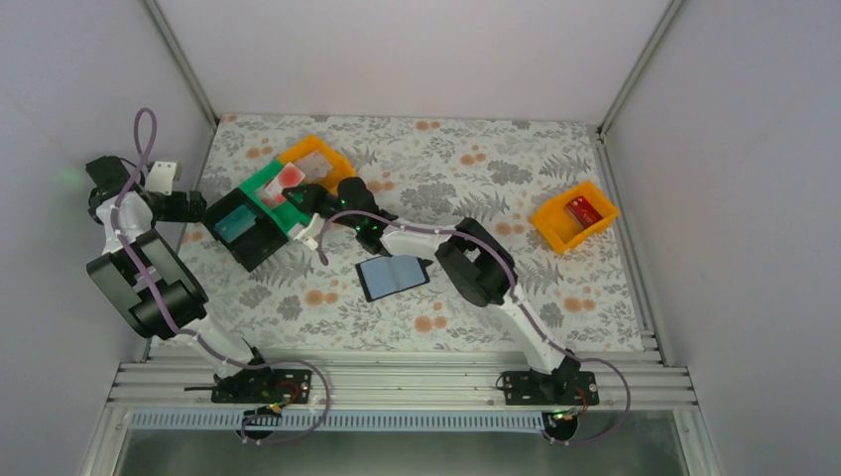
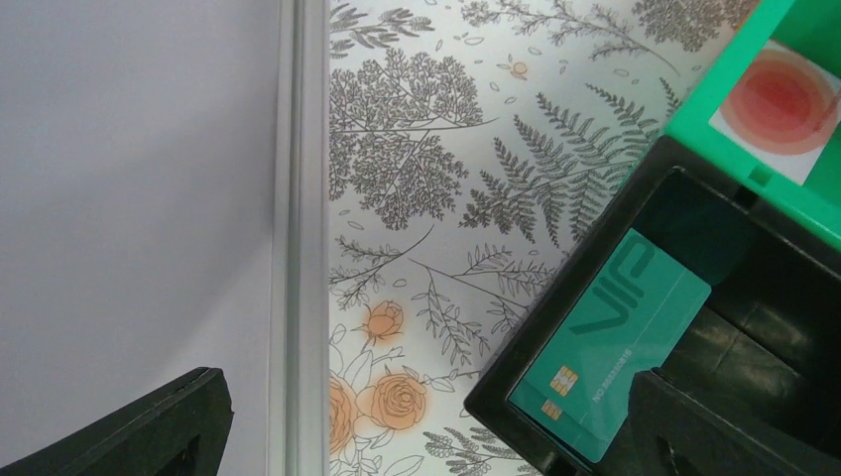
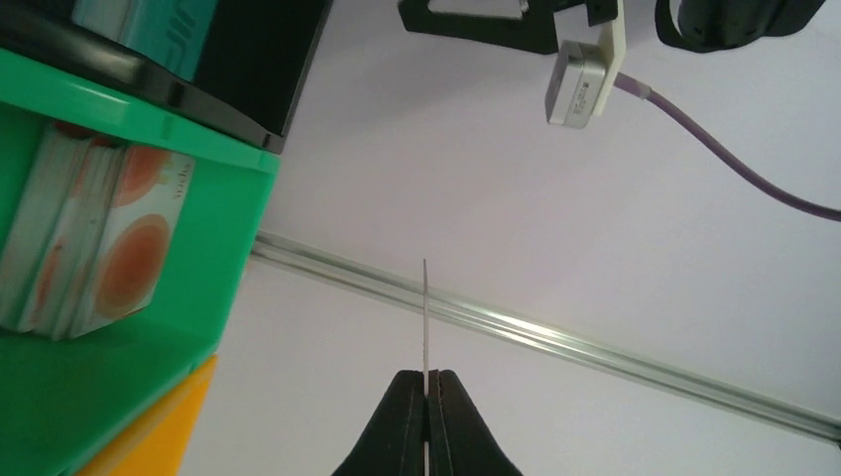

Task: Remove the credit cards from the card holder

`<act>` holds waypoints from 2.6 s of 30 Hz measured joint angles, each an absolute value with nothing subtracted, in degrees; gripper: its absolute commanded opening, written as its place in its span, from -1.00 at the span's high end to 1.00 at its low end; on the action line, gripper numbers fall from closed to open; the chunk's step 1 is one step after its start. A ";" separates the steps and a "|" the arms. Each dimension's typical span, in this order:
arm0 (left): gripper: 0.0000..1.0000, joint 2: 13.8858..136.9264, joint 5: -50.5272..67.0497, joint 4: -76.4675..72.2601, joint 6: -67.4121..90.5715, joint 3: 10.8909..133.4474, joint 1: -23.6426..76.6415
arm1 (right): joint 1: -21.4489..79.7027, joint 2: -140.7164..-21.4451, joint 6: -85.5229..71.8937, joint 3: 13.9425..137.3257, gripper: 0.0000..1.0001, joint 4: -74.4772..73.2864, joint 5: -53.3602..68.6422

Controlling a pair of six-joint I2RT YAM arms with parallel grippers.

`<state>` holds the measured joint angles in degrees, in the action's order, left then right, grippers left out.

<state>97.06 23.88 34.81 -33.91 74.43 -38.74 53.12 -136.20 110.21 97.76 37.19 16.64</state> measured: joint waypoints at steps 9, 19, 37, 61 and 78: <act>-1.00 101.06 24.29 35.11 -34.24 75.92 -38.76 | 53.12 -150.08 103.55 120.64 0.92 33.52 15.64; -0.70 102.69 36.12 42.04 -39.13 81.76 -36.88 | 53.12 -159.83 97.54 132.77 0.92 26.87 13.91; -0.81 113.75 54.46 61.45 -42.63 100.05 -27.20 | 54.19 -158.43 101.08 128.05 0.92 30.35 10.87; 0.91 117.82 64.88 70.96 -51.05 101.54 -25.89 | 54.61 -154.87 102.06 125.69 0.92 36.47 9.06; 0.95 111.31 69.54 76.23 -50.78 99.96 -24.75 | 54.41 -145.05 99.24 111.13 -0.76 40.38 7.11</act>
